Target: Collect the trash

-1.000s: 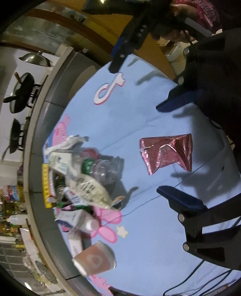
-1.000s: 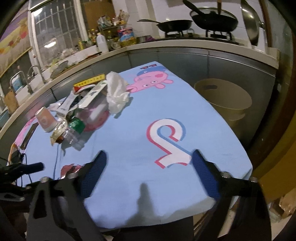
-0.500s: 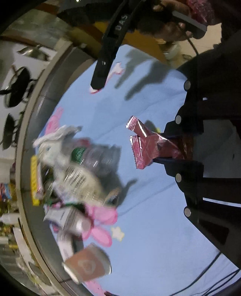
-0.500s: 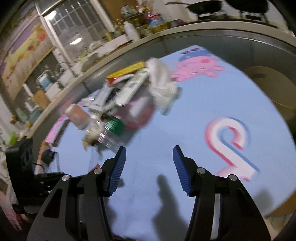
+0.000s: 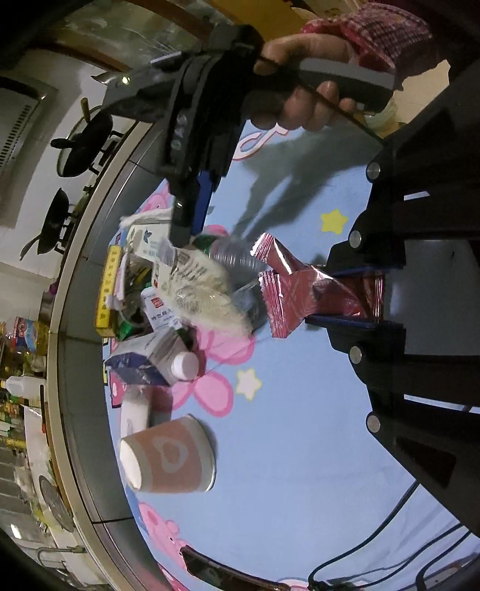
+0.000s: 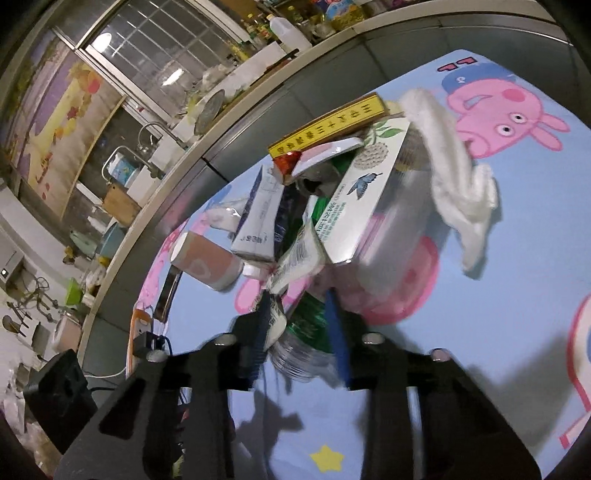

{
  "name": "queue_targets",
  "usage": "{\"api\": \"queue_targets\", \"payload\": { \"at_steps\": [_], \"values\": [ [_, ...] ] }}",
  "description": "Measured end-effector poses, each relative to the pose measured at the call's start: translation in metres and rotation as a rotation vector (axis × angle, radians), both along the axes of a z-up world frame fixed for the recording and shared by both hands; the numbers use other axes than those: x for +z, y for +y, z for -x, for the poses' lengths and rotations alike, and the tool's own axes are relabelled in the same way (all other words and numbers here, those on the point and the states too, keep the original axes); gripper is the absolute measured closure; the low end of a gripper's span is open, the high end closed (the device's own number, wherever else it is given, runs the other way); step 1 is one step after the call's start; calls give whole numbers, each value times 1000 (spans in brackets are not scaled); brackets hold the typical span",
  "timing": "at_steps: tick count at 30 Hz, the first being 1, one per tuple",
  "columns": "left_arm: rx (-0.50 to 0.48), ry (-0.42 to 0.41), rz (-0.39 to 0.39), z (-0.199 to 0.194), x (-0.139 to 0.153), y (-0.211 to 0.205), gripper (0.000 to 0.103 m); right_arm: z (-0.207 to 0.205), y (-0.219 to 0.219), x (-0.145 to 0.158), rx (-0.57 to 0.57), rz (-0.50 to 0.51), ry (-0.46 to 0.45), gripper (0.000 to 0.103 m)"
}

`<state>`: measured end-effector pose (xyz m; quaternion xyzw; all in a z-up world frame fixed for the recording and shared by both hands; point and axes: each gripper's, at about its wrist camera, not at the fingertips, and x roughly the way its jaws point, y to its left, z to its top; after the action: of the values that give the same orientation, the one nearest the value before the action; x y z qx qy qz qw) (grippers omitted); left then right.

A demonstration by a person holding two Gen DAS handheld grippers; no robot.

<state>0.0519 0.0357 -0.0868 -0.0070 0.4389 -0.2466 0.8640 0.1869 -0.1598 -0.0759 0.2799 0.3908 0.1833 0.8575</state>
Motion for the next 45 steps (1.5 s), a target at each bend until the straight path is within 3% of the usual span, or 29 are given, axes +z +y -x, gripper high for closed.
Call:
{"api": "queue_targets", "payload": {
  "at_steps": [7, 13, 14, 16, 17, 19, 21, 26, 28, 29, 30, 32, 35, 39, 45],
  "values": [
    [-8, -35, 4, 0, 18, -2, 85, 8, -16, 6, -10, -83, -33, 103],
    [-42, -58, -7, -4, 30, -26, 85, 33, -75, 14, -94, -86, -82, 98],
    [-52, -60, -10, -4, 31, -32, 85, 37, -90, 12, -144, -80, -78, 91],
    [-72, -58, -10, -5, 34, -41, 85, 45, -119, 6, -226, -76, -62, 34],
    [-84, -57, -9, -5, 35, -46, 85, 49, -136, 0, -297, -73, -45, 13],
    [-110, -60, -15, -8, 37, -61, 85, 49, -153, -4, -350, -44, -38, 19],
    [-126, -64, -17, -10, 40, -74, 85, 32, -159, -6, -323, 24, -23, 33],
    [-141, -75, -3, -19, 53, -97, 85, -21, -153, -24, -268, 98, 27, 34],
    [-145, -87, -11, -21, 58, -105, 85, -36, -143, -28, -221, 125, 16, 43],
    [-147, -92, -20, -23, 60, -111, 85, -40, -137, -32, -192, 149, -5, 66],
    [-149, -93, -26, -24, 61, -115, 85, -46, -134, -34, -145, 145, 1, 98],
    [-158, -86, -36, -28, 63, -127, 85, -47, -141, -40, -138, 87, 6, 101],
    [-188, -84, -44, -36, 65, -153, 85, -30, -166, -33, -208, 95, -26, 101],
    [-254, -64, -15, -51, 65, -205, 85, 1, -235, -23, -344, 97, -56, 101],
    [-362, 15, 75, -87, 48, -312, 85, 43, -341, -25, -542, 124, -24, 101]
  ]
}}
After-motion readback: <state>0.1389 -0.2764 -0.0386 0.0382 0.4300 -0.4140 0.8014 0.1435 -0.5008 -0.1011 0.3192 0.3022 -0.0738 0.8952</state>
